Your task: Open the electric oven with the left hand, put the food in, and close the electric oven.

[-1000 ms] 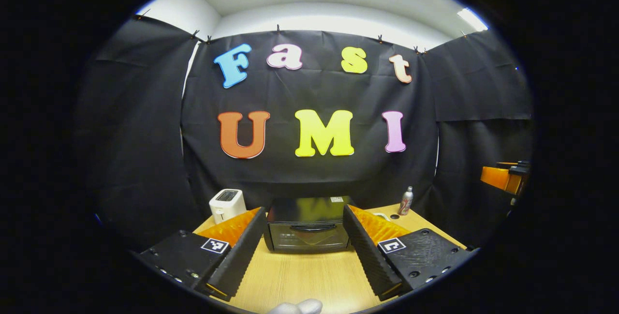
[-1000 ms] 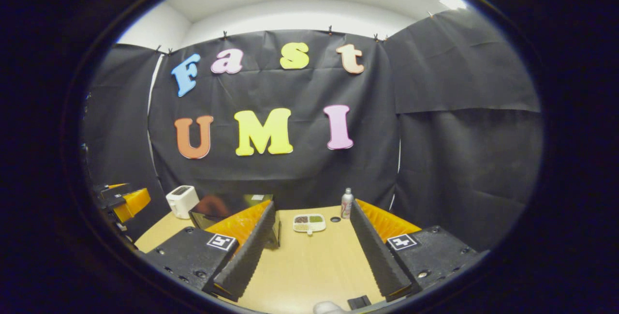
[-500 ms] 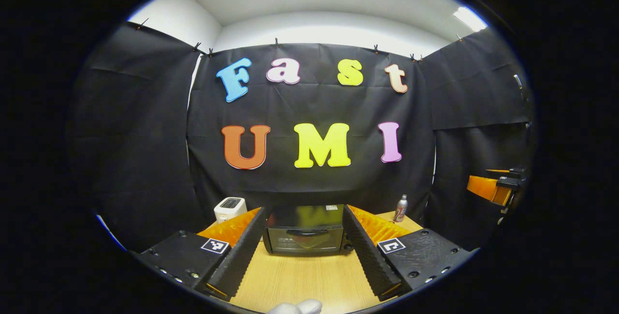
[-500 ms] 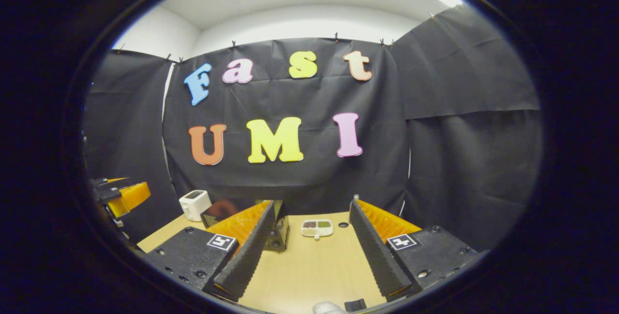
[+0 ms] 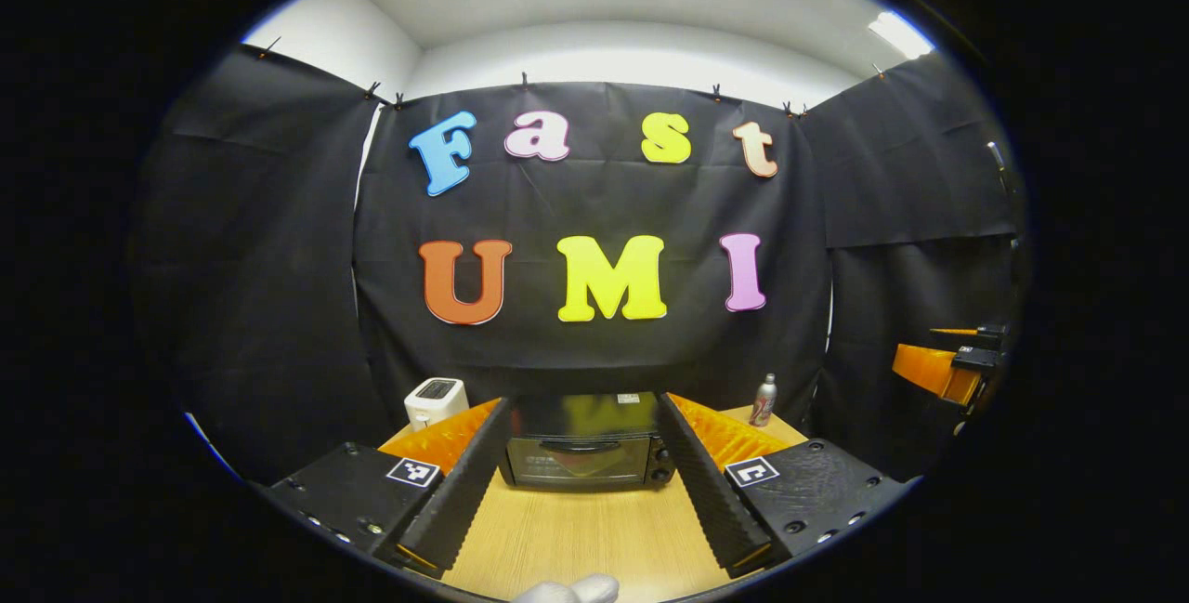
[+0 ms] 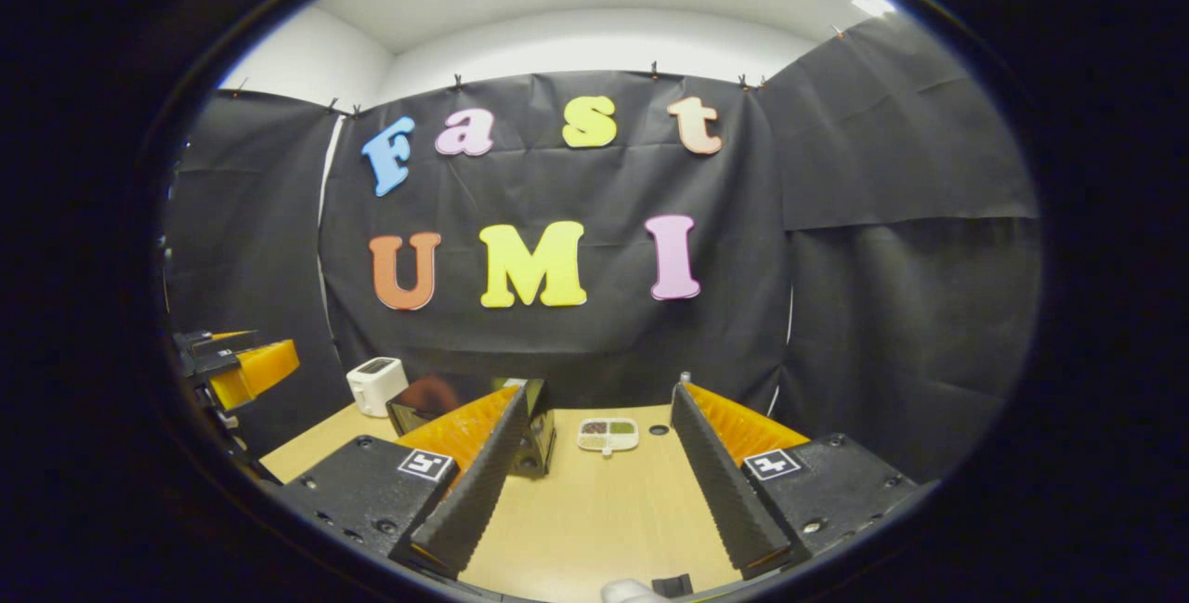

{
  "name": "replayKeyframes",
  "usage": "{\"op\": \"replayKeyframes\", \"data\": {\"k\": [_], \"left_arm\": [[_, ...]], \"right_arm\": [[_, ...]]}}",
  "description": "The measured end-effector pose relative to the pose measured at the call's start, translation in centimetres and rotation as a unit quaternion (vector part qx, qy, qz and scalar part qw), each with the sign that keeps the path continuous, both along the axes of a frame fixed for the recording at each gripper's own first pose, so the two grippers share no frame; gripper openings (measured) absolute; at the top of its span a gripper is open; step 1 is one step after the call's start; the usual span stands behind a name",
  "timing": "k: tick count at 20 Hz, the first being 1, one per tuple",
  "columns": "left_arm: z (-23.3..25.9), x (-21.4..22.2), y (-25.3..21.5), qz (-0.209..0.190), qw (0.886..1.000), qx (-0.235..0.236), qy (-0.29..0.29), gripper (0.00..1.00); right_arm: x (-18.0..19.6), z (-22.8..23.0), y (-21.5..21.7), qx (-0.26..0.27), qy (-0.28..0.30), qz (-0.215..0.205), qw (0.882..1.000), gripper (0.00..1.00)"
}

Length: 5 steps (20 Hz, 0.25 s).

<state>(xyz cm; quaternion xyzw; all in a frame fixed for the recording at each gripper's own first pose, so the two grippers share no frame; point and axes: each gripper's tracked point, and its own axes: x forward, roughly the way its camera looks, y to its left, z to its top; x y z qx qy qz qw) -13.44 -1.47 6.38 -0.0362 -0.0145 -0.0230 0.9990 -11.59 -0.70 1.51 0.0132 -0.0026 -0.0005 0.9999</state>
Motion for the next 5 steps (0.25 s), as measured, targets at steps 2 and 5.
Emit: {"op": "replayKeyframes", "data": {"k": [2,5], "left_arm": [[-0.03,0.11,-0.27,-0.002,1.000,0.000,0.002,0.96],[0.00,0.03,-0.69,-0.004,1.000,0.001,0.002,0.96]], "right_arm": [[-0.10,0.22,-0.09,0.000,-0.002,-0.001,1.000,0.96],[-0.25,0.28,-0.11,-0.001,-0.003,0.000,1.000,0.96]]}}
